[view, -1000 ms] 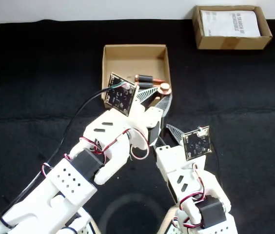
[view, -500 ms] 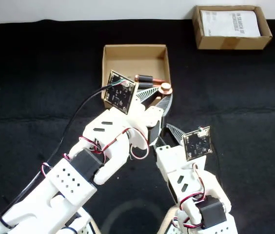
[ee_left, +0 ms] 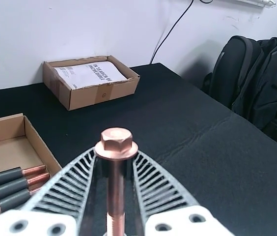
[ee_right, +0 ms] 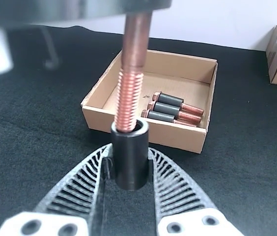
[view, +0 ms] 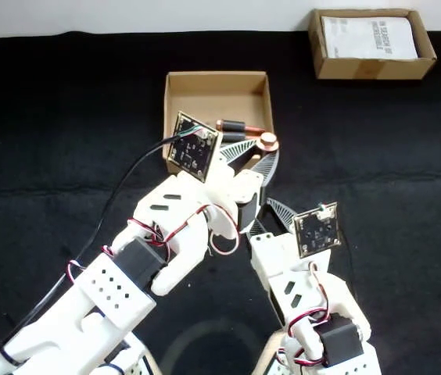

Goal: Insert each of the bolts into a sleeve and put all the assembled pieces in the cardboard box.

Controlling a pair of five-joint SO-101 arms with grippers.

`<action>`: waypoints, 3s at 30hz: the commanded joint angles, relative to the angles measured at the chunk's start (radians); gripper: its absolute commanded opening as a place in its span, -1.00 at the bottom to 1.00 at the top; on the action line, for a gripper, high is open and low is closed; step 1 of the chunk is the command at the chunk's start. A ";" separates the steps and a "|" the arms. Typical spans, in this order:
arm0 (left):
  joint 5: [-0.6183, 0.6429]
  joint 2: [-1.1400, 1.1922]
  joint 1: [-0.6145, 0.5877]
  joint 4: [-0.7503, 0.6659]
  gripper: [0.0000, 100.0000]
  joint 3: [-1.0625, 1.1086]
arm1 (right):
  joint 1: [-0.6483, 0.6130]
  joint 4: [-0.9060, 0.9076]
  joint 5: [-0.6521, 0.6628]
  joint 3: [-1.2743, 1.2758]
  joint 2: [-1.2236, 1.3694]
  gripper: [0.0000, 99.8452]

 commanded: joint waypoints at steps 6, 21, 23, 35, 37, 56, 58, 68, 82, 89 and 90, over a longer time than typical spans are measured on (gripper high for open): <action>0.000 0.084 -0.013 -0.043 -0.98 -0.045 | 0.010 -0.013 -0.006 -0.024 0.002 -0.99; -0.002 -0.008 -0.007 0.135 -0.98 -0.018 | 0.016 -0.012 -0.003 -0.031 0.002 -0.99; -0.015 -0.048 0.010 0.195 -0.98 -0.022 | 0.016 -0.012 -0.003 -0.031 0.002 -0.99; -0.097 -0.094 0.054 0.563 -0.61 -0.077 | 0.022 -0.010 -0.002 -0.033 0.002 -0.99; -0.153 -0.094 0.051 0.658 -0.60 -0.119 | 0.033 -0.010 -0.002 -0.033 0.002 -0.99; -0.563 -0.539 0.024 0.994 -0.98 -0.081 | 0.081 -0.012 0.055 -0.120 0.007 -0.99; -0.563 -0.627 0.021 0.994 -0.98 -0.021 | 0.081 -0.012 0.055 -0.150 0.035 -0.99; -0.559 -0.984 -0.239 0.925 -0.98 0.282 | 0.076 -0.012 0.057 -0.529 0.522 -0.99; -0.457 -0.974 -0.576 0.769 -0.98 0.552 | 0.079 -0.173 0.489 -0.791 1.118 -0.99; -0.143 -0.974 -0.725 0.618 -0.98 0.684 | 0.084 -0.358 0.767 -0.791 1.343 -0.99; -0.100 -0.974 -0.737 0.603 -0.98 0.697 | 0.090 -0.392 0.807 -0.791 1.376 -0.99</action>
